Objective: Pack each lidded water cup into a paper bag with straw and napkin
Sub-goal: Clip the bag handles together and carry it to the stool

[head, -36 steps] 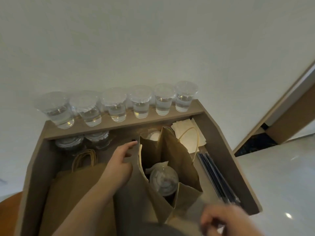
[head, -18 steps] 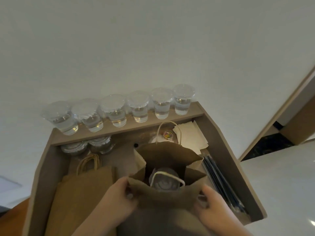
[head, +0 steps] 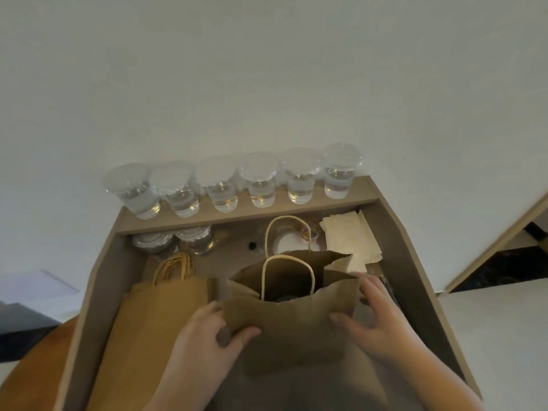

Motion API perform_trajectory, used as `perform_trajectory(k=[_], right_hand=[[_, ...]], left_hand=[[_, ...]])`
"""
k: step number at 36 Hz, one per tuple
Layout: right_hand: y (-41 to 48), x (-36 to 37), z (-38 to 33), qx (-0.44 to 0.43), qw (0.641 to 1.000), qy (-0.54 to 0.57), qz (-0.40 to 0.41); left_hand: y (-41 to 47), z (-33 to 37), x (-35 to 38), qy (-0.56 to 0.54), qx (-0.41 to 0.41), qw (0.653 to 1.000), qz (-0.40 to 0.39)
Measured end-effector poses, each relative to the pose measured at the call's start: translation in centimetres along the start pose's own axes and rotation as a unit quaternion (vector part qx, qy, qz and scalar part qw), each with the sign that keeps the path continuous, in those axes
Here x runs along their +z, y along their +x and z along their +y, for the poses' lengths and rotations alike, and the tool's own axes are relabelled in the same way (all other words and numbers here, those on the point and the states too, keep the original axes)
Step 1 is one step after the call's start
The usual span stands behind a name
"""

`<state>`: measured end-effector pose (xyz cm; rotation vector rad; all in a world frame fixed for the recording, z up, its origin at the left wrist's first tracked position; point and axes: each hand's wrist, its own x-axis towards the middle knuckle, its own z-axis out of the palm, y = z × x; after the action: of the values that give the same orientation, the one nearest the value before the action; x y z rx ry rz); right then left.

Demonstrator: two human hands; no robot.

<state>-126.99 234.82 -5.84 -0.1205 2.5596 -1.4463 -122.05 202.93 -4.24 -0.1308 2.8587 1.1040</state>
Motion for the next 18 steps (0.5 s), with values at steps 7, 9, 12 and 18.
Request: perform_trajectory(k=[7, 9, 12, 18], right_hand=[[2.3, -2.1, -1.9, -0.043, 0.997, 0.055, -0.025], [3.0, -2.3, -2.1, -0.049, 0.996, 0.07, -0.039], [3.7, -2.5, -2.3, -0.069, 0.992, 0.049, -0.091], [4.6, -2.4, -2.8, -0.073, 0.979, 0.082, -0.173]], left_hand=[[0.9, -0.4, -1.2, -0.085, 0.051, 0.992, 0.074], [1.3, 0.3, -1.2, -0.168, 0.027, 0.983, 0.073], [2.0, 1.3, -1.4, -0.198, 0.047, 0.979, 0.029], [3.0, 3.7, -1.5, -0.128, 0.064, 0.99, -0.004]])
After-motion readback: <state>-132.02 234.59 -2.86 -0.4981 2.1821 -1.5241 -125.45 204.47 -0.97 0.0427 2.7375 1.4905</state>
